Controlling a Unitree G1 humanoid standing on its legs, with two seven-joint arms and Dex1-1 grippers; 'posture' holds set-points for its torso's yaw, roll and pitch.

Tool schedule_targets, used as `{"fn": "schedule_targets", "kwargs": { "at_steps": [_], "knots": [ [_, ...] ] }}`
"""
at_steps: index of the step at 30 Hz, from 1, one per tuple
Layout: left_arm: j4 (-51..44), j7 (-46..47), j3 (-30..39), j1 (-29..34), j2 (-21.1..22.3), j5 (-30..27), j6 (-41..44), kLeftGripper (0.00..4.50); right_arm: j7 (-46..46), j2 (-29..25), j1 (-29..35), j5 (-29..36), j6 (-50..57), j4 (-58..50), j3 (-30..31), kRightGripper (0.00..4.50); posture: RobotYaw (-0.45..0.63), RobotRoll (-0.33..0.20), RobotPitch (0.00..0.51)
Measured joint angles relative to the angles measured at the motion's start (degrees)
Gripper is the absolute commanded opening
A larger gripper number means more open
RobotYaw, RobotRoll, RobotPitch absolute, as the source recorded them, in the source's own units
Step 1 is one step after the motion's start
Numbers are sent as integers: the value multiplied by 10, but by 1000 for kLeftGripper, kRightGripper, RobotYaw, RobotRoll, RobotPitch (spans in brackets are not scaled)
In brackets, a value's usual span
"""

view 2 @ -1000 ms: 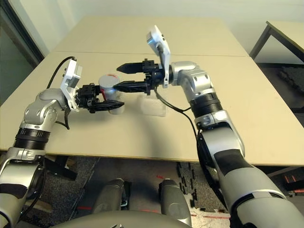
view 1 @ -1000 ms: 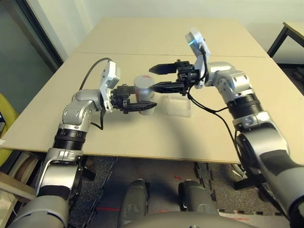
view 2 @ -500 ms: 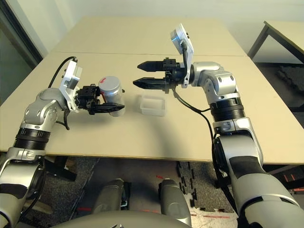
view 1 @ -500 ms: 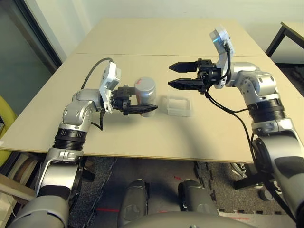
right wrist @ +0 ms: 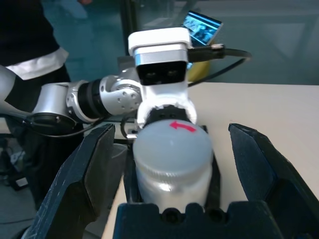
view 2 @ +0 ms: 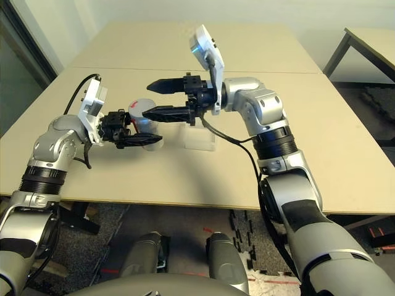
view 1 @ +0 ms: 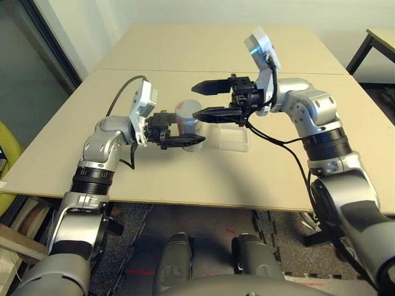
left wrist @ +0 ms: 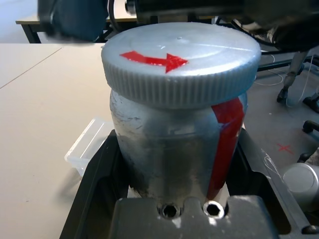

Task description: Pour the medicine from the bottle into the box.

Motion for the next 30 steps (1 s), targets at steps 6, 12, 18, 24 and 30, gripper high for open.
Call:
{"fn": "schedule_targets", "kwargs": {
  "at_steps": [6,12,18,24,30],
  "knots": [
    [-1,2,0,0,-3,-1,0,2827,0,19,-1,-11,-15,8,17,4500,-50,0,23],
    [-5,6,0,0,-8,-1,0,2827,-1,29,-11,-25,-36,43,18,4500,-45,0,23],
    [-20,11,-1,1,-18,-1,2,2827,-2,41,-26,-35,-53,76,18,4500,-43,0,23],
    [-20,16,-1,3,-18,-1,7,2827,0,43,-29,-36,-64,94,18,4500,-41,0,26],
    [-20,17,-1,4,-16,-1,7,2827,7,36,-30,-36,-67,95,18,4500,-42,0,29]
  ]
}}
